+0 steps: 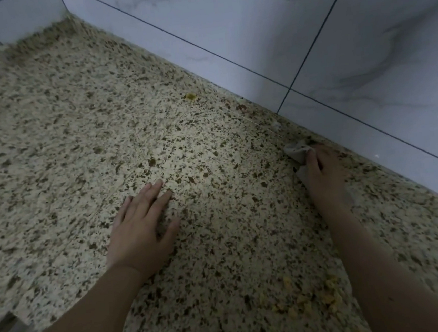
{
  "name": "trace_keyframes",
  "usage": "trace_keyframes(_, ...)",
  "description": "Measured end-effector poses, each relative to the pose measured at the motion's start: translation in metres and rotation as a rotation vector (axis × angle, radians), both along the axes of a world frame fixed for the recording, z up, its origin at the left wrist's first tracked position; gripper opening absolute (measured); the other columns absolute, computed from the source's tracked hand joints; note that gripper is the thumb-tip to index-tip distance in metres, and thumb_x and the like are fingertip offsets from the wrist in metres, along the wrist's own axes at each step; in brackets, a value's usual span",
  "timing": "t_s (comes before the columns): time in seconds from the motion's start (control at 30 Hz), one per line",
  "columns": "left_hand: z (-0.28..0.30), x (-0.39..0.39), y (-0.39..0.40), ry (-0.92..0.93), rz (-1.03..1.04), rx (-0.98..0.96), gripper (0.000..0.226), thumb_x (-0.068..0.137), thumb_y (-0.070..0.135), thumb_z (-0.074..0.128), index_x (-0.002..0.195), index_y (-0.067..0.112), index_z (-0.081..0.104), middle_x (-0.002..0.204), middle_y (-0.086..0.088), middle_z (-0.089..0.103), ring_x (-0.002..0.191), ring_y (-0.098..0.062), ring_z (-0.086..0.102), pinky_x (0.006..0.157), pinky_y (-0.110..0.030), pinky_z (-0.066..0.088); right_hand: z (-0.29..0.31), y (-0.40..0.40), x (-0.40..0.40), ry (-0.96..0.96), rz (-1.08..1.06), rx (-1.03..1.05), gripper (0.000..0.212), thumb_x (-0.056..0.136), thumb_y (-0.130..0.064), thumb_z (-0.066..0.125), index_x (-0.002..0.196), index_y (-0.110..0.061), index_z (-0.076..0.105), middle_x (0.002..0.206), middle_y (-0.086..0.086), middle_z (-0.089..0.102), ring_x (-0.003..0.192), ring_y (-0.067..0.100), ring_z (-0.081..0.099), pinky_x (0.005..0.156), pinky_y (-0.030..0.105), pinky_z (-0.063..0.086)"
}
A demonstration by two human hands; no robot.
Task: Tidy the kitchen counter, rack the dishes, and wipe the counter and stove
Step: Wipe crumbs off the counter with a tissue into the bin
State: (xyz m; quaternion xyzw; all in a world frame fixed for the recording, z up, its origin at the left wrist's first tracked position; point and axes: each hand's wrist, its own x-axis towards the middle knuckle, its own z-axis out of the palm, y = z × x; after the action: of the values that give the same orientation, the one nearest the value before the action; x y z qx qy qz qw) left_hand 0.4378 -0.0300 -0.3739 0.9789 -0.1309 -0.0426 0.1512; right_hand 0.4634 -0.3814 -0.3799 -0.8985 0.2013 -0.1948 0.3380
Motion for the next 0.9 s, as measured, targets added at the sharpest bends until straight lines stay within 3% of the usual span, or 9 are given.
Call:
trace_keyframes(0.13, 0.001, 0.000, 0.000, 0.005, -0.008, 0.011, 0.074, 0.085, 0.066, 0.009, 0.145, 0.030, 0.032, 0.157, 0.014, 0.015, 0.143, -0.001, 0.006, 0.119, -0.032, 0.004, 0.007, -0.001, -0.001, 0.038, -0.037, 0.242, 0.027, 0.099, -0.032, 0.039, 0.092, -0.033, 0.065, 0.097, -0.015, 0.061, 0.097, 0.015, 0.057, 0.075, 0.023, 0.041)
trace_keyframes(0.23, 0.000, -0.001, 0.001, -0.008, -0.004, 0.017, 0.074, 0.084, 0.066, 0.008, 0.145, 0.031, 0.031, 0.157, 0.015, 0.014, 0.142, 0.001, 0.004, 0.119, -0.032, 0.003, 0.016, 0.009, -0.012, 0.132, 0.012, 0.310, 0.035, 0.098, -0.036, 0.043, 0.072, -0.050, 0.062, 0.089, -0.036, 0.054, 0.084, -0.009, 0.053, 0.069, 0.016, 0.037)
trace_keyframes(0.27, 0.000, -0.001, 0.000, -0.012, -0.004, 0.015, 0.073, 0.085, 0.065, 0.009, 0.145, 0.030, 0.032, 0.156, 0.015, 0.014, 0.142, 0.001, 0.004, 0.119, -0.032, 0.004, 0.018, 0.013, -0.018, 0.158, 0.020, 0.316, 0.037, 0.097, -0.036, 0.044, 0.069, -0.051, 0.062, 0.087, -0.035, 0.054, 0.082, -0.012, 0.051, 0.067, 0.016, 0.036)
trace_keyframes(0.33, -0.001, 0.001, -0.001, -0.017, -0.002, 0.016, 0.070, 0.087, 0.064, 0.014, 0.145, 0.030, 0.033, 0.157, 0.015, 0.015, 0.142, 0.001, 0.005, 0.119, -0.033, 0.005, 0.017, 0.019, -0.029, 0.179, 0.067, 0.330, 0.037, 0.098, -0.032, 0.045, 0.069, -0.045, 0.064, 0.086, -0.025, 0.059, 0.080, 0.000, 0.055, 0.066, 0.020, 0.038)
trace_keyframes(0.43, -0.002, 0.001, 0.001, -0.023, -0.010, 0.025, 0.069, 0.087, 0.063, 0.017, 0.145, 0.030, 0.032, 0.157, 0.013, 0.016, 0.144, -0.004, 0.008, 0.119, -0.034, 0.004, 0.013, 0.034, -0.056, 0.187, 0.110, 0.345, 0.030, 0.097, -0.024, 0.048, 0.077, -0.021, 0.070, 0.088, -0.005, 0.067, 0.084, 0.017, 0.060, 0.072, 0.026, 0.043)
trace_keyframes(0.57, -0.003, 0.001, 0.002, -0.035, -0.020, 0.035, 0.073, 0.086, 0.066, 0.014, 0.145, 0.028, 0.033, 0.157, 0.010, 0.018, 0.145, -0.010, 0.012, 0.118, -0.034, 0.002, 0.018, 0.064, -0.099, 0.284, 0.115, 0.372, 0.031, 0.095, -0.021, 0.054, 0.072, -0.008, 0.071, 0.075, -0.015, 0.067, 0.075, 0.009, 0.062, 0.069, 0.026, 0.047)
trace_keyframes(0.67, 0.001, -0.001, 0.000, -0.023, -0.053, 0.059, 0.085, 0.081, 0.069, 0.003, 0.148, 0.023, 0.028, 0.158, 0.005, 0.015, 0.146, -0.012, 0.008, 0.118, -0.034, 0.001, 0.023, 0.081, -0.135, 0.308, 0.216, 0.351, 0.040, 0.094, -0.016, 0.054, 0.055, -0.018, 0.060, 0.056, -0.015, 0.058, 0.055, 0.004, 0.052, 0.059, 0.020, 0.042)
trace_keyframes(0.77, 0.004, -0.014, -0.011, -0.017, -0.092, 0.166, 0.091, 0.079, 0.068, -0.010, 0.152, 0.017, 0.011, 0.160, -0.003, 0.003, 0.147, -0.017, 0.000, 0.118, -0.033, -0.002, 0.029, 0.096, -0.162, 0.303, 0.265, 0.369, 0.049, 0.093, -0.015, 0.055, 0.047, -0.026, 0.041, 0.048, -0.010, 0.043, 0.049, 0.012, 0.041, 0.055, 0.027, 0.035)
trace_keyframes(0.9, 0.014, -0.025, -0.045, -0.009, -0.187, 0.079, 0.070, 0.088, 0.046, 0.000, 0.150, 0.021, 0.019, 0.160, -0.001, 0.006, 0.146, -0.018, 0.003, 0.119, -0.035, -0.001, 0.037, 0.098, -0.180, 0.413, 0.343, 0.505, 0.050, 0.094, -0.013, 0.052, 0.047, -0.023, 0.043, 0.048, -0.004, 0.038, 0.046, 0.016, 0.034, 0.053, 0.024, 0.030)
